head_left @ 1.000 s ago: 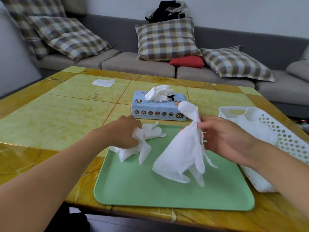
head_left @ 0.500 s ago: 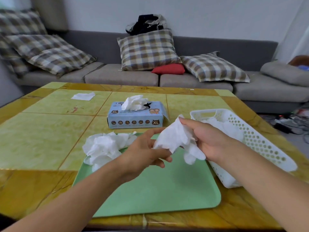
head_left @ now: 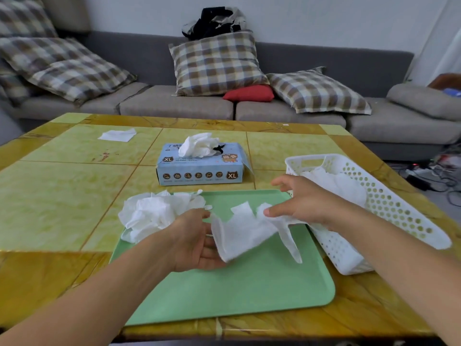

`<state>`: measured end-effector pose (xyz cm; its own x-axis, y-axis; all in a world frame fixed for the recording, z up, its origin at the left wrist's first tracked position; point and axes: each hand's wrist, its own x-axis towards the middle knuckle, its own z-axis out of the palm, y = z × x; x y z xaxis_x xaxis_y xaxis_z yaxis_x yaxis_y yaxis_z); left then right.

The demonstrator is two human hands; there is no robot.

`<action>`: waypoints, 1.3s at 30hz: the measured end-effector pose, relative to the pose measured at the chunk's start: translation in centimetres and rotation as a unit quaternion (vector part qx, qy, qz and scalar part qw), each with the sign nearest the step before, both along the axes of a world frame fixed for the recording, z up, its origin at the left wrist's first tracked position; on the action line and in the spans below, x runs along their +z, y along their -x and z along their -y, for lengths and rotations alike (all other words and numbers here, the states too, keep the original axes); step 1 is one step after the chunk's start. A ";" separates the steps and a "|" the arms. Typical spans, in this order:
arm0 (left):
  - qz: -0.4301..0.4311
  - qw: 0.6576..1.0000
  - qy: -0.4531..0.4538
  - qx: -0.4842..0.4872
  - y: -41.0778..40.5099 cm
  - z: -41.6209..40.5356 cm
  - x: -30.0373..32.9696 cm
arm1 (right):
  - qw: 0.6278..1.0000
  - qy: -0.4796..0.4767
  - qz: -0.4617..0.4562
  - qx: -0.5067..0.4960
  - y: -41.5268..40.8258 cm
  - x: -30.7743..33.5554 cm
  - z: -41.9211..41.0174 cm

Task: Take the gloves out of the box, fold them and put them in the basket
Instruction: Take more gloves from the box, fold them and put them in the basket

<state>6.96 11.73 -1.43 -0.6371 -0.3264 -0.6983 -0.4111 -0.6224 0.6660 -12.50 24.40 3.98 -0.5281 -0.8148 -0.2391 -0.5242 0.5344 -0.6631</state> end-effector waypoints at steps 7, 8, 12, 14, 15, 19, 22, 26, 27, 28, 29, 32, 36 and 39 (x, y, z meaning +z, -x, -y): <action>0.037 0.985 0.170 -0.006 0.7 -1.3 -0.8 | 0.958 0.050 -0.184 0.215 -3.3 -1.3 -0.4; 0.029 0.986 0.164 0.000 0.6 -1.3 -1.0 | 0.950 0.009 -0.188 0.250 -4.0 -1.6 -0.4; -0.079 0.994 0.004 0.069 0.6 -1.3 -0.1 | 0.931 -0.030 -0.256 0.258 -5.6 -4.0 -0.4; -0.156 0.979 -0.059 0.114 0.6 -1.2 1.0 | 0.950 0.076 -0.215 0.214 -5.4 -4.0 0.0; -0.188 0.971 -0.067 0.133 0.6 -1.0 1.6 | 0.960 0.120 -0.173 0.187 -5.1 -3.3 0.3; -0.210 0.967 0.111 0.096 0.1 0.4 4.3 | 0.956 0.214 0.184 0.078 -3.7 1.3 0.5; -0.199 0.925 0.324 -0.021 -0.9 0.9 5.6 | 0.864 0.193 0.464 0.022 -3.2 2.7 -0.1; -0.259 0.921 0.262 -0.123 -1.1 -0.4 6.0 | 0.863 0.165 0.477 0.019 -3.1 2.1 -0.1; -0.255 0.926 0.260 -0.102 -0.9 -0.6 5.7 | 0.871 0.161 0.464 0.014 -3.0 1.9 -0.1; -0.250 0.929 0.266 -0.070 -0.6 -0.6 5.4 | 0.881 0.159 0.445 0.007 -2.9 1.7 0.0; -0.245 0.928 0.277 -0.042 -0.4 -0.7 5.2 | 0.892 0.159 0.424 0.002 -2.7 1.6 0.1; -0.229 0.928 0.295 0.012 -0.2 -0.4 4.8 | 0.912 0.168 0.375 0.012 -2.2 1.6 0.1; -0.218 0.940 0.261 0.026 -0.4 0.1 5.0 | 0.909 0.175 0.373 0.067 -1.9 1.5 -0.1; -0.247 0.949 0.194 0.022 -0.5 -0.1 5.5 | 0.907 0.191 0.367 0.080 -2.5 1.6 -0.1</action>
